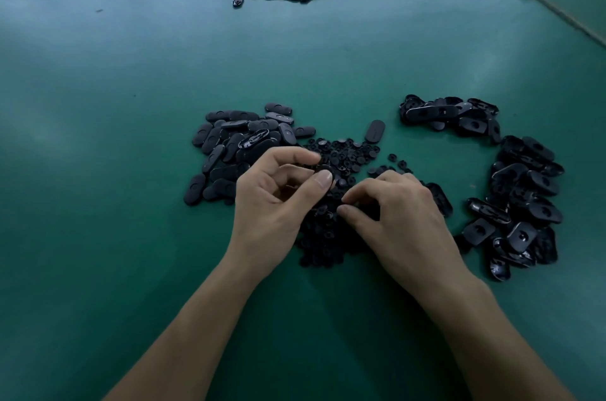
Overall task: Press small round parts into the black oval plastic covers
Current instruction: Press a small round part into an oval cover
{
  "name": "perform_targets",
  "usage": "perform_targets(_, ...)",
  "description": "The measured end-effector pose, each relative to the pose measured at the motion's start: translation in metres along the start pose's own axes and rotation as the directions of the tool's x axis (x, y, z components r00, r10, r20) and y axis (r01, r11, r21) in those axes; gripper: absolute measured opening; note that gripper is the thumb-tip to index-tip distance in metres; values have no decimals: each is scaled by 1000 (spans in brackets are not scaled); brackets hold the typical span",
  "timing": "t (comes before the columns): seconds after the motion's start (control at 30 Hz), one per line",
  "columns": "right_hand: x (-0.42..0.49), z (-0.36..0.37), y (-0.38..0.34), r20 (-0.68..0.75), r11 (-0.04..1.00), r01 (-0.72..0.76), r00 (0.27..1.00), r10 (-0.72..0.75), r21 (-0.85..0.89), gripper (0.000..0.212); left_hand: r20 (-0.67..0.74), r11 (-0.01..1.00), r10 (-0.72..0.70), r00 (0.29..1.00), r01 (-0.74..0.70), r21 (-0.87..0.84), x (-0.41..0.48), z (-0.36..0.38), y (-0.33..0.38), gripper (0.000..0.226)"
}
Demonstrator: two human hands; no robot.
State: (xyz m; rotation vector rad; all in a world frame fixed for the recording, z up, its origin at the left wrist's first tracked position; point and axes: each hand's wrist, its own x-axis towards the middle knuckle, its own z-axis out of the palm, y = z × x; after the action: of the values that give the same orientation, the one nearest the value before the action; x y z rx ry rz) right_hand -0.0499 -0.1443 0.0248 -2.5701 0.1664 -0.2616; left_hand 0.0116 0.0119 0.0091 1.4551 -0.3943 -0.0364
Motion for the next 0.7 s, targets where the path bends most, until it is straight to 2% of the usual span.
perform_targets(0.07, 0, 0, -1, 12, 1000, -8, 1000, 8, -12, 17, 14, 1000, 8, 1000, -8, 23, 0, 0, -1, 22)
perform_targets(0.17, 0, 1, -2, 20, 1000, 2, 1000, -2, -15, 13, 12, 998, 32, 999, -33, 48, 0, 0, -1, 19)
perform_targets(0.37, 0, 1, -3, -21, 999, 26, 999, -26, 33, 6, -68, 999, -8, 998, 6, -31, 0, 0, -2, 17)
perform_targets(0.53, -1, 1, -3, 21, 1000, 29, 999, -29, -5, 10, -51, 998, -40, 998, 38, -56, 0, 1, -1, 22)
perform_targets(0.7, 0, 2, -3, 36, 1000, -29, 999, 29, -5, 16, -42, 996, -48, 998, 45, -75, -1, 1, 1, 13)
